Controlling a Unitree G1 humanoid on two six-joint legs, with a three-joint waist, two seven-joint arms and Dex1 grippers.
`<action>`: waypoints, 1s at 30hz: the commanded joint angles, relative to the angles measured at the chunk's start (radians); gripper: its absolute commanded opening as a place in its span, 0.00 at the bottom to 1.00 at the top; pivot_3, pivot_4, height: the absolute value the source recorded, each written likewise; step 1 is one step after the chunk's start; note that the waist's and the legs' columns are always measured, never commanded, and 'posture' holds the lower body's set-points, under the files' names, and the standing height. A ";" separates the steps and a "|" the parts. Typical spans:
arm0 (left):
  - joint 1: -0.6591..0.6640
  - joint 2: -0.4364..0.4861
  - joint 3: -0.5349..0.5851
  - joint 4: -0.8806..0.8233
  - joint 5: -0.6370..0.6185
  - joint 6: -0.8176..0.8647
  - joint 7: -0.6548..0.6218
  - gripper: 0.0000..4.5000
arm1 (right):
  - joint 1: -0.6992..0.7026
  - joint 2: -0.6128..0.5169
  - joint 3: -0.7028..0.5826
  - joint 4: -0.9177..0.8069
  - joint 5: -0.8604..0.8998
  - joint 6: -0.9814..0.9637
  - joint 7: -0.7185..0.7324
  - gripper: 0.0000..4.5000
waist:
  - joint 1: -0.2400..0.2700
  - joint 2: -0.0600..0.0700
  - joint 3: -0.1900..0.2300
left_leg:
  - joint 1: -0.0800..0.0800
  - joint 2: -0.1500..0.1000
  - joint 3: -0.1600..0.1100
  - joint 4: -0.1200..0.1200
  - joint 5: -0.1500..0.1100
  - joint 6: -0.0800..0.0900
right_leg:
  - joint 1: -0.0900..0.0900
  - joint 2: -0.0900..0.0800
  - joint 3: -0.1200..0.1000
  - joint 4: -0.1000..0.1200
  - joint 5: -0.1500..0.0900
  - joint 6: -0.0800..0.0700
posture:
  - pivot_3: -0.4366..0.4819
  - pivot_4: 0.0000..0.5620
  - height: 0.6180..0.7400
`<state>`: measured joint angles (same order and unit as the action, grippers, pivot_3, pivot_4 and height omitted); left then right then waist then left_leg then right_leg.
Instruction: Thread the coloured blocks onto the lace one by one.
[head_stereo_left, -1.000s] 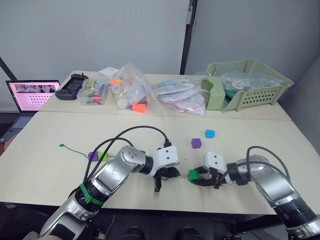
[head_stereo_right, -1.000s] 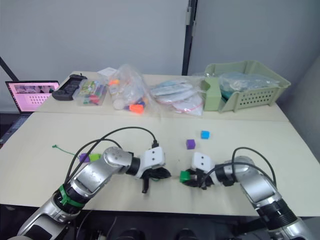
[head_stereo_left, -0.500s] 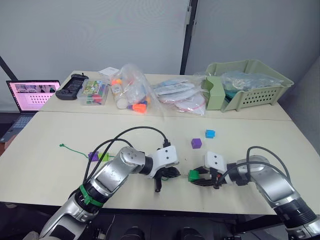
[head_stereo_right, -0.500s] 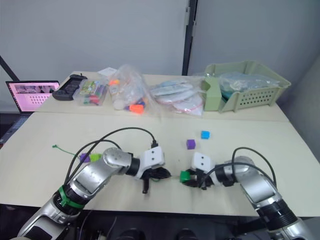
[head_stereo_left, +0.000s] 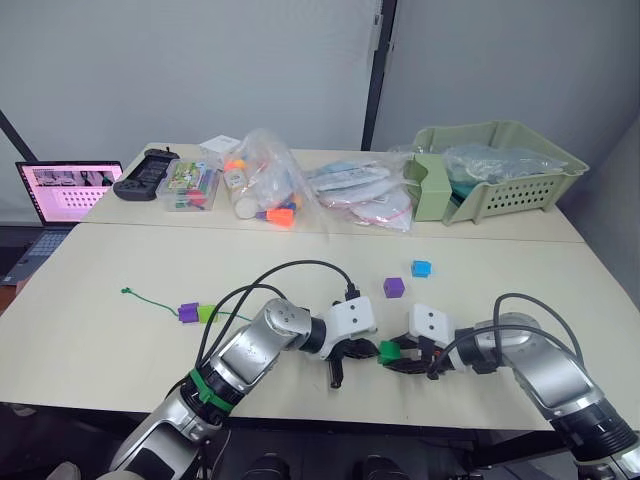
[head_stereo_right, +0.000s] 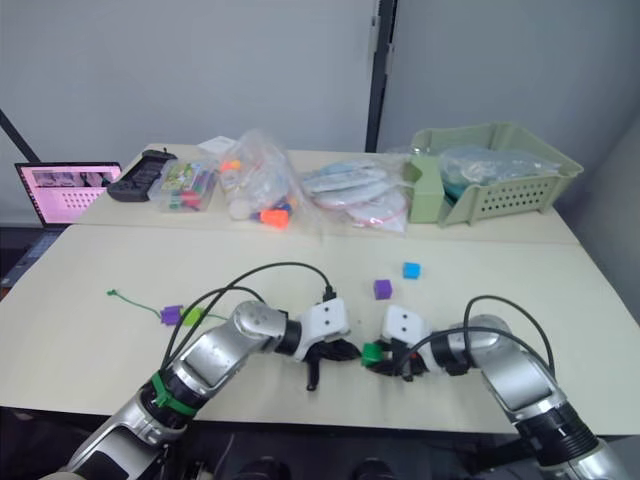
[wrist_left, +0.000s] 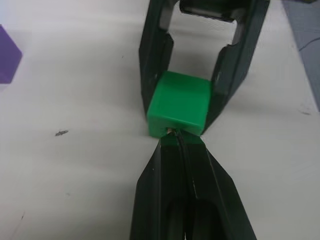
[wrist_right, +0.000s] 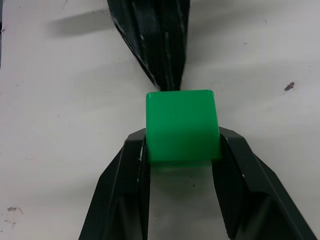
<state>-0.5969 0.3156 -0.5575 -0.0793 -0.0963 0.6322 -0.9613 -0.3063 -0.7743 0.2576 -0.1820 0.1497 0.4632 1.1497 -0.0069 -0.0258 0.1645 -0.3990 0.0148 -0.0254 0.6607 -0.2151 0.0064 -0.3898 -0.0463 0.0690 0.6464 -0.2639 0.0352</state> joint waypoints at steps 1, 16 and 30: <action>-0.009 -0.058 -0.025 -0.032 -0.026 -0.038 -0.017 0.00 | 0.016 0.019 0.047 -0.024 -0.003 0.014 0.000 0.27 | 0.002 0.000 0.000 | 0.000 0.000 0.000 0.000 0.000 0.000 | 0.000 0.000 0.000 0.000 0.000 0.000 | 0.48 0.27 1.00; 0.025 0.146 0.075 -0.007 -0.035 -0.166 -0.137 0.62 | 0.032 0.022 0.030 -0.021 -0.010 0.017 -0.015 0.27 | -0.010 0.000 0.000 | 0.000 0.001 0.000 -0.001 0.000 0.000 | -0.001 0.001 0.000 0.000 0.000 0.000 | 0.48 0.27 1.00; 0.056 0.104 0.070 0.062 -0.016 -0.227 -0.117 0.15 | 0.049 0.011 0.012 -0.056 0.001 0.042 -0.025 0.27 | -0.008 0.000 0.000 | 0.000 0.001 0.000 -0.001 0.000 0.000 | -0.002 0.001 0.000 0.000 0.000 0.000 | 0.48 0.27 1.00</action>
<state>-0.5372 0.4258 -0.4935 -0.0010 -0.1156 0.4200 -1.0795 -0.2810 -0.7549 0.2424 -0.2214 0.1418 0.4880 1.1107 -0.0146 -0.0259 0.1645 -0.3995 0.0159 -0.0254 0.6597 -0.2153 0.0066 -0.3914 -0.0457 0.0690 0.6465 -0.2639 0.0353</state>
